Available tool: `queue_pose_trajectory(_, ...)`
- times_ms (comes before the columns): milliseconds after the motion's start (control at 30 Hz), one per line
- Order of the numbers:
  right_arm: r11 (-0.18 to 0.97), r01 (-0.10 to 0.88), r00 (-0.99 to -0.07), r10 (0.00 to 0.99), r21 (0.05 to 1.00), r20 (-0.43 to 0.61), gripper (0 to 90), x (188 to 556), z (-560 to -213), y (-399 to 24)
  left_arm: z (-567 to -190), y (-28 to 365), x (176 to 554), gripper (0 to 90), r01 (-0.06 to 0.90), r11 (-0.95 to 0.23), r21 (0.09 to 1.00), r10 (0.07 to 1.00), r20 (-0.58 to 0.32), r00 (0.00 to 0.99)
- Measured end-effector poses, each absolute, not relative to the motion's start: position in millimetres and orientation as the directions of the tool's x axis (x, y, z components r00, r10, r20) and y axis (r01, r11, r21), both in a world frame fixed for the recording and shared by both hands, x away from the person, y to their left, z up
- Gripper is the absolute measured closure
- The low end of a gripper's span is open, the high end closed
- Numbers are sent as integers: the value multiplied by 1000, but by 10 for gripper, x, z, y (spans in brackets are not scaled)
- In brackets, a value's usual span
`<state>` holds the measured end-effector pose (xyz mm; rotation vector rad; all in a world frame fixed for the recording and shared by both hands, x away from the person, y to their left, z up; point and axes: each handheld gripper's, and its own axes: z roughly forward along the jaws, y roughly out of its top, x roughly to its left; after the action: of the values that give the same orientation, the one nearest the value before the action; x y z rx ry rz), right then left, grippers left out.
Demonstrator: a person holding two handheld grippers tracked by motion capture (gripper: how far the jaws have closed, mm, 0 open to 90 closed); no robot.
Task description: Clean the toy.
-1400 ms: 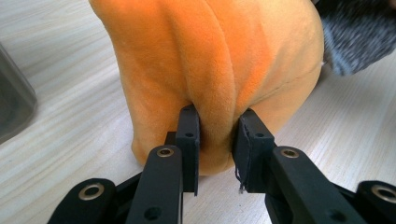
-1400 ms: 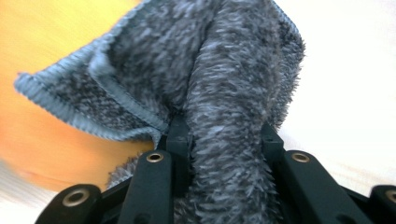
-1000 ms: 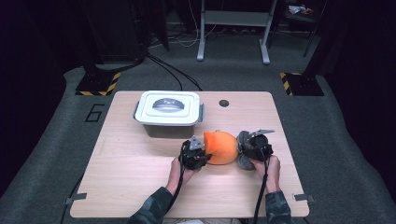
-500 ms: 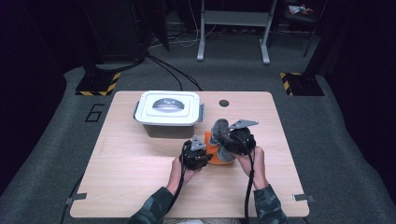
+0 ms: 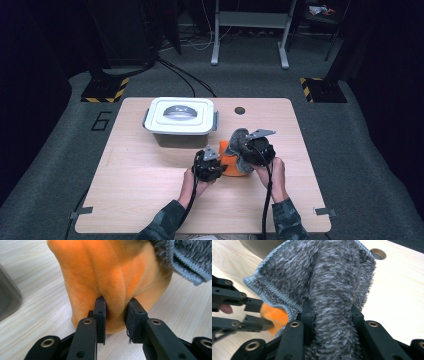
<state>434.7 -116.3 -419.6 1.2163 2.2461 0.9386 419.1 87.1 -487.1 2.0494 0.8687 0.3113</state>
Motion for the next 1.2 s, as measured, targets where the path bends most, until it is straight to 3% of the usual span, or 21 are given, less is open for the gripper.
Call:
queue_pose_trajectory(933, 263, 698, -378, 925, 666, 31, 665, 4400, -4665, -1676, -4869, 866, 4197, 715, 460, -398, 794, 679, -83, 729)
queue_pose_trajectory(1200, 277, 762, -362, 932, 585, 31, 664, 4486, -4879, -1687, -4875, 869, 4204, 715, 466, -387, 796, 682, -94, 725)
